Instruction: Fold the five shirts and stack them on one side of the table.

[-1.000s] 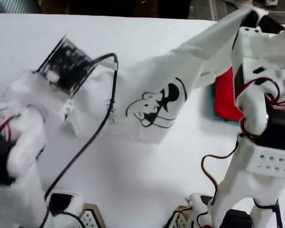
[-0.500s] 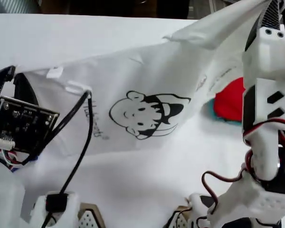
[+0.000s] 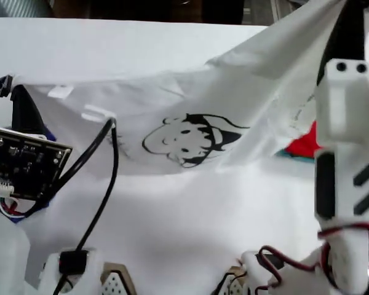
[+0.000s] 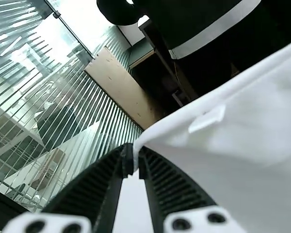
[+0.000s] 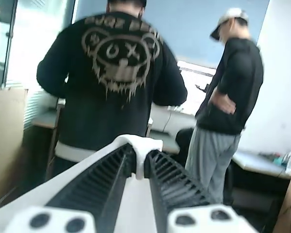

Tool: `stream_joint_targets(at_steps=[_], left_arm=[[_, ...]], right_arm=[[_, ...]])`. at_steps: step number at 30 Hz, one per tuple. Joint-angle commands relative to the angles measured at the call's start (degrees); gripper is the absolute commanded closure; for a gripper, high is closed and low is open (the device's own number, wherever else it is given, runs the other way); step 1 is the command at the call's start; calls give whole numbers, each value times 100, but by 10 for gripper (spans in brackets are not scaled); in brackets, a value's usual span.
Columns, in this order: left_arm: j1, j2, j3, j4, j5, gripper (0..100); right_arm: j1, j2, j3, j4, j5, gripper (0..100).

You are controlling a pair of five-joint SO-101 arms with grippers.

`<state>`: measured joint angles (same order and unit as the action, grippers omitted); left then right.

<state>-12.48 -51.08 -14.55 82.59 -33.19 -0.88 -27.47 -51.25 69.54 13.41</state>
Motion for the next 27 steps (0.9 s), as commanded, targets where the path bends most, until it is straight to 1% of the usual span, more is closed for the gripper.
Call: stream_joint_targets(at_steps=[1,6,11,18,27], left_arm=[[-53,-18,-189,-141,35,976],[-53,-18,-189,-141,35,976],[-53,-62,-198,158,35,976],[-79,-905,-136,281,26,976],[-79,-993,-180,862,35,976]], right_arm=[[-31,-101,-431,4,185,978],[-13,-101,-624,154,202,978],[-13,-154,-633,470,202,978],[-13,-646,-571,690,202,978],[-40,-831,-607,1402,202,978]])
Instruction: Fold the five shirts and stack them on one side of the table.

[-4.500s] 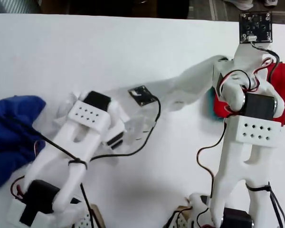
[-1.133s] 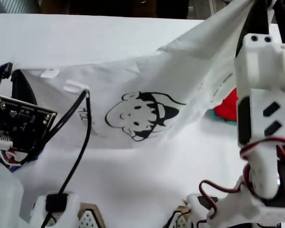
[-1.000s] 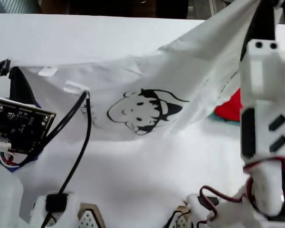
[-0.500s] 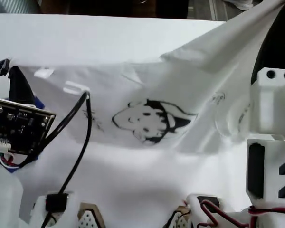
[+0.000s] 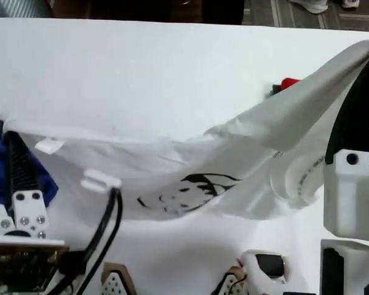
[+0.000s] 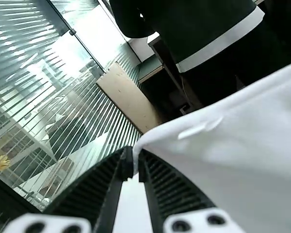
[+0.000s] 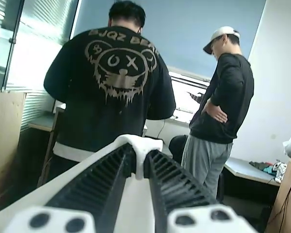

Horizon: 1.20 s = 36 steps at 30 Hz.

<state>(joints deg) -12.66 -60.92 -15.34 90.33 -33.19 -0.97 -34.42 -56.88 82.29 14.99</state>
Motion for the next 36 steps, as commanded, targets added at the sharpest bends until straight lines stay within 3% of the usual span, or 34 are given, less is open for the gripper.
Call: stream_joint_targets(at_steps=[1,30,36], left_arm=[[-62,-9,-101,158,35,976],[-70,-607,-57,686,308,976],[-70,-598,1200,-105,299,976]], right_arm=[[-31,-207,-44,207,44,978],[-4,-936,-18,593,325,978],[-31,-558,316,321,316,978]])
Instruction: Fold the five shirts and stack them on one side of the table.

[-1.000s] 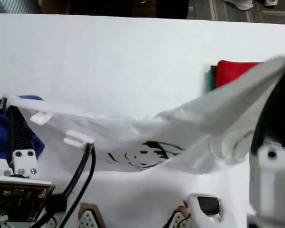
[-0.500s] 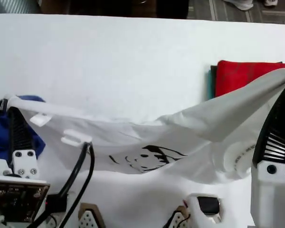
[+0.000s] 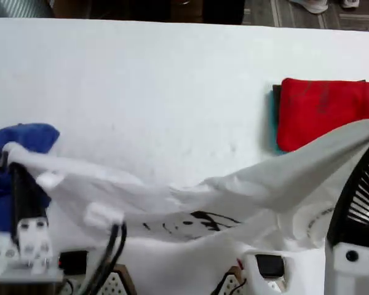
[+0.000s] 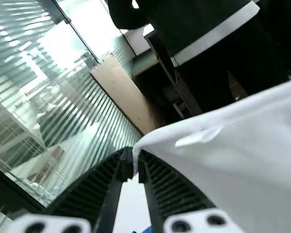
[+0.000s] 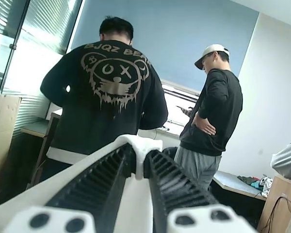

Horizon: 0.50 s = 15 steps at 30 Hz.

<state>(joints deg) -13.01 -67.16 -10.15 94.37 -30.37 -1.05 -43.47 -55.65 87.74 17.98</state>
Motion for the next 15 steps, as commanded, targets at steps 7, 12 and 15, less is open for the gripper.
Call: stream_joint_targets(at_steps=[7,12,15], left_arm=[[-26,26,2668,-2101,26,976],[0,53,3829,-3323,0,976],[0,308,4268,-3815,0,976]], right_arm=[[-40,1121,1354,-804,9,978],[-40,1552,2391,-1420,9,978],[-40,1754,3077,-1824,9,978]])
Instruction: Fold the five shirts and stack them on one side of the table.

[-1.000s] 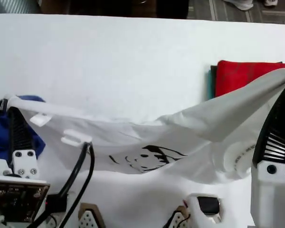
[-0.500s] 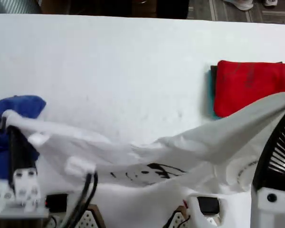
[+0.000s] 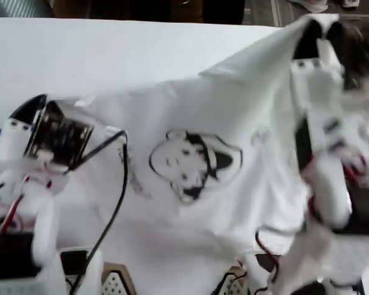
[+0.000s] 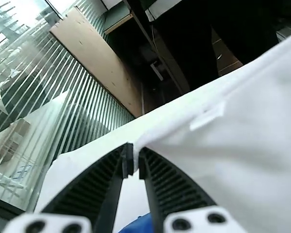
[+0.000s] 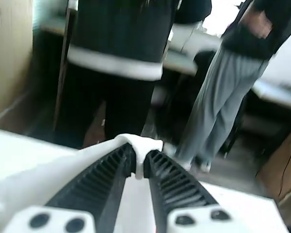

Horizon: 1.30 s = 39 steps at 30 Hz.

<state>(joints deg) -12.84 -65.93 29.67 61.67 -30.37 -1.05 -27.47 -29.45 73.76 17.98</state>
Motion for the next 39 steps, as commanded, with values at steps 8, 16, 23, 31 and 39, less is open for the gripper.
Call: stream_joint_targets(at_steps=[8,16,23,31,39], left_arm=[[-9,1793,470,-1960,0,976],[167,3569,31,-2725,-9,976],[193,5116,-1596,-2549,18,976],[396,6558,-3213,-1407,9,976],[554,6892,-4110,264,-53,976]], right_arm=[[-163,769,2013,-1851,53,978],[-321,1842,2092,-2686,35,978],[-277,2519,1609,-3011,35,978],[-321,3600,158,-2607,26,978],[-312,4048,-615,-822,62,978]])
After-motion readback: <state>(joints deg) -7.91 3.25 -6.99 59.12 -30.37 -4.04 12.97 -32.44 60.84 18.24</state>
